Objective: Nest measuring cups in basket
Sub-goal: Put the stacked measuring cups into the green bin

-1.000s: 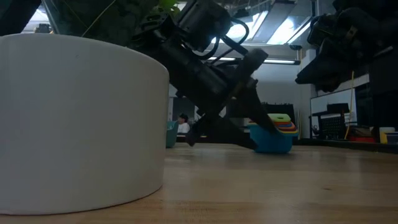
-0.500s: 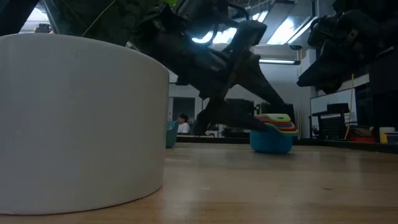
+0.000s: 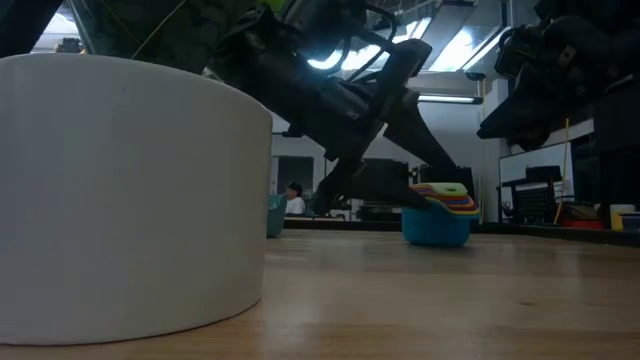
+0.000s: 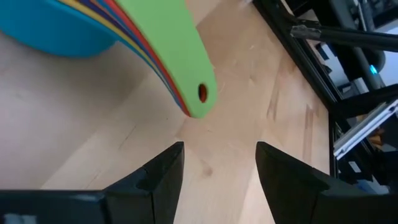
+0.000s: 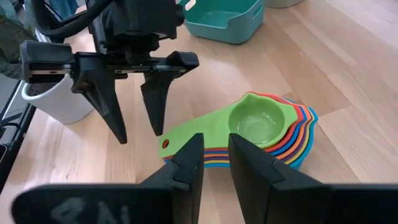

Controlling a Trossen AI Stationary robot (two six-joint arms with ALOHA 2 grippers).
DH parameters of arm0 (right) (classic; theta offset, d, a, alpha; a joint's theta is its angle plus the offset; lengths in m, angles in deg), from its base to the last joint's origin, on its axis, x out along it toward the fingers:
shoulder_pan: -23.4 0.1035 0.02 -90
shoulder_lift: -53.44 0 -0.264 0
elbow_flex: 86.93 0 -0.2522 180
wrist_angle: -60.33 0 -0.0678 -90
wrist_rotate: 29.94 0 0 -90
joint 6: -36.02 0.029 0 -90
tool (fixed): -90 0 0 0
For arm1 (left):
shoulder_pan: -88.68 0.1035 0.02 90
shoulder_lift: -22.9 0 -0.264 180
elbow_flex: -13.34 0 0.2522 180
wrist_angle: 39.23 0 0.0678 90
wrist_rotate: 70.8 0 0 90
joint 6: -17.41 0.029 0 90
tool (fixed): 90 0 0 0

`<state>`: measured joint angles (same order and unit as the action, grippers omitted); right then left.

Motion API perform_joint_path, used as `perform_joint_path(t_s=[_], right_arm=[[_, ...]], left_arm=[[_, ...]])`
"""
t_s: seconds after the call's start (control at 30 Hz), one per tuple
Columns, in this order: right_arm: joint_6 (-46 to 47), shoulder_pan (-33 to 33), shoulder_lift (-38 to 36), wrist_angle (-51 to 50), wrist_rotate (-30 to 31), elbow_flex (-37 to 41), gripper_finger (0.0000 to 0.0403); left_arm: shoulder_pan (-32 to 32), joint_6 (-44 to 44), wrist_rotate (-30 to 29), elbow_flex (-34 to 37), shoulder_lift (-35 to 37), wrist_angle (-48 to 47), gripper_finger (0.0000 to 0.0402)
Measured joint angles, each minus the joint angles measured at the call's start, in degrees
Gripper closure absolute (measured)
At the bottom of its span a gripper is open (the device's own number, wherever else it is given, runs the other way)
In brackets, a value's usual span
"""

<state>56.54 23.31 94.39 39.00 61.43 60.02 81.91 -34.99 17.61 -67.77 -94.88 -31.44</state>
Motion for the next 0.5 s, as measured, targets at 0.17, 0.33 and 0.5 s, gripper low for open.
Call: perform_joint_path(t_s=[0.17,0.33,0.5], right_arm=[[0.00,0.00,0.00,-0.02,0.01,0.00,0.0323],[0.00,0.00,0.00,-0.03,0.00,0.00,0.0323],[0.00,0.00,0.00,-0.04,0.00,0.00,0.0323]], left_arm=[[0.02,0.00,-0.01,0.00,0.00,0.01,0.0208],[0.01,-0.01,-0.23,0.00,-0.02,0.01,0.0208],[0.01,0.00,-1.79,0.00,-0.02,0.01,0.0208]])
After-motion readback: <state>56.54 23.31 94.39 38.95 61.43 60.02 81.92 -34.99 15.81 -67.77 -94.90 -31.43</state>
